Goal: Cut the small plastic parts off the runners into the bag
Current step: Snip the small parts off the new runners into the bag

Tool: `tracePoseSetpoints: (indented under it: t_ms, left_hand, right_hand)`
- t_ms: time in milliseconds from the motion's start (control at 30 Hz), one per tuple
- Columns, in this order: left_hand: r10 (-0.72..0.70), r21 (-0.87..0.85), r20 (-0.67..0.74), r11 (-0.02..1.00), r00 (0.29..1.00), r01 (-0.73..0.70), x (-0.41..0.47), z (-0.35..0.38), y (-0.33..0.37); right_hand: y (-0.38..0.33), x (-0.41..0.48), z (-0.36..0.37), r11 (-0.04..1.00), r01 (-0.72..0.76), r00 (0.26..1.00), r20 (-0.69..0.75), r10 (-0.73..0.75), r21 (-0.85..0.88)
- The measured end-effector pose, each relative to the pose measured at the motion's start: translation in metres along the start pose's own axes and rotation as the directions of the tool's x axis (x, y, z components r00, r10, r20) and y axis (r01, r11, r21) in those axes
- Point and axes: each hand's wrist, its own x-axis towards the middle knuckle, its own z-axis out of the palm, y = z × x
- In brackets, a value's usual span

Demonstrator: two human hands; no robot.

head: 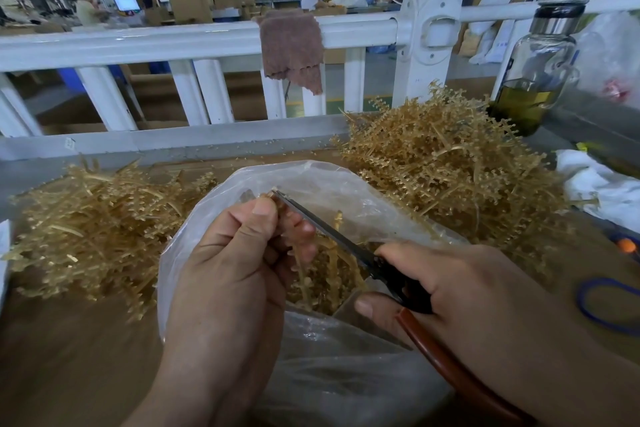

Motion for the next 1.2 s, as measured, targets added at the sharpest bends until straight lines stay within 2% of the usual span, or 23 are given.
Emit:
tracePoseSetpoints:
  t_ms: [167,633,1200]
  left_hand:
    - [-0.02,0.017,0.002,1.0,1.0,0.02,0.0002,-0.0004,-0.0004]
    - [0.026,0.064,0.014,0.998,1.0,-0.027,0.0013,-0.0011,-0.0002]
    - [0.005,0.112,-0.003,0.994,1.0,-0.005,-0.0019,-0.0014,0.0012]
  right_hand:
    - [-0.0017,0.0004,-0.0012,0.999,-0.007,1.0,0.03,0.008,-0.035]
    - [0.0056,0.0039,0.0047,0.999,0.049,0.999,-0.008,-0.049,-0.019]
    - [0.0023,0.0015,0.0001,0.998,0.011,1.0,0.029,-0.009,-0.067]
